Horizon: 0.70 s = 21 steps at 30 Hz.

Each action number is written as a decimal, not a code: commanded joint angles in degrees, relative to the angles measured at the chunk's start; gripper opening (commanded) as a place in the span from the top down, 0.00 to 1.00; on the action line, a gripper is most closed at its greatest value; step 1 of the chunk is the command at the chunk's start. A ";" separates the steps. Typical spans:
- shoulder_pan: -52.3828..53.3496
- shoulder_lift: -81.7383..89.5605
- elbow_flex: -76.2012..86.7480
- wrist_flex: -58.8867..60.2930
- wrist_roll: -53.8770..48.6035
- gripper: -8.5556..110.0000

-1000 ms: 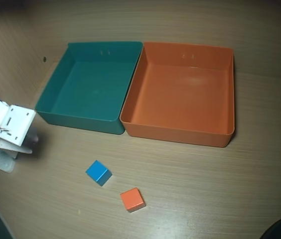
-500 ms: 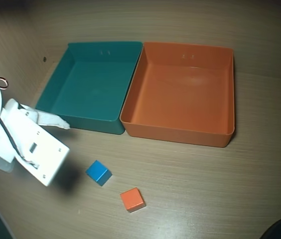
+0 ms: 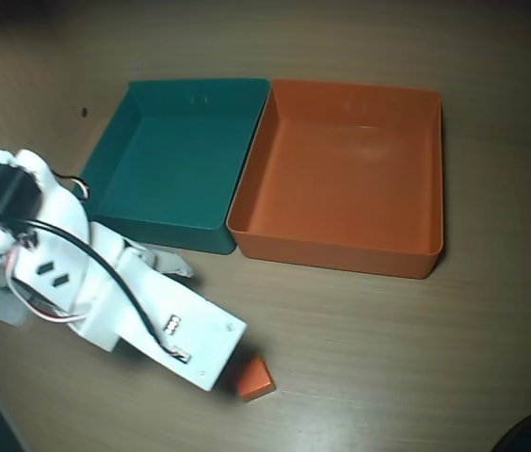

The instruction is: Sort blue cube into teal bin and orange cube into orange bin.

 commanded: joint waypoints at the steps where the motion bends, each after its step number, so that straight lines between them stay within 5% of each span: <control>1: -0.09 -1.67 -5.10 -0.79 -0.26 0.68; 21: -0.26 -16.44 -5.98 -0.97 -0.35 0.68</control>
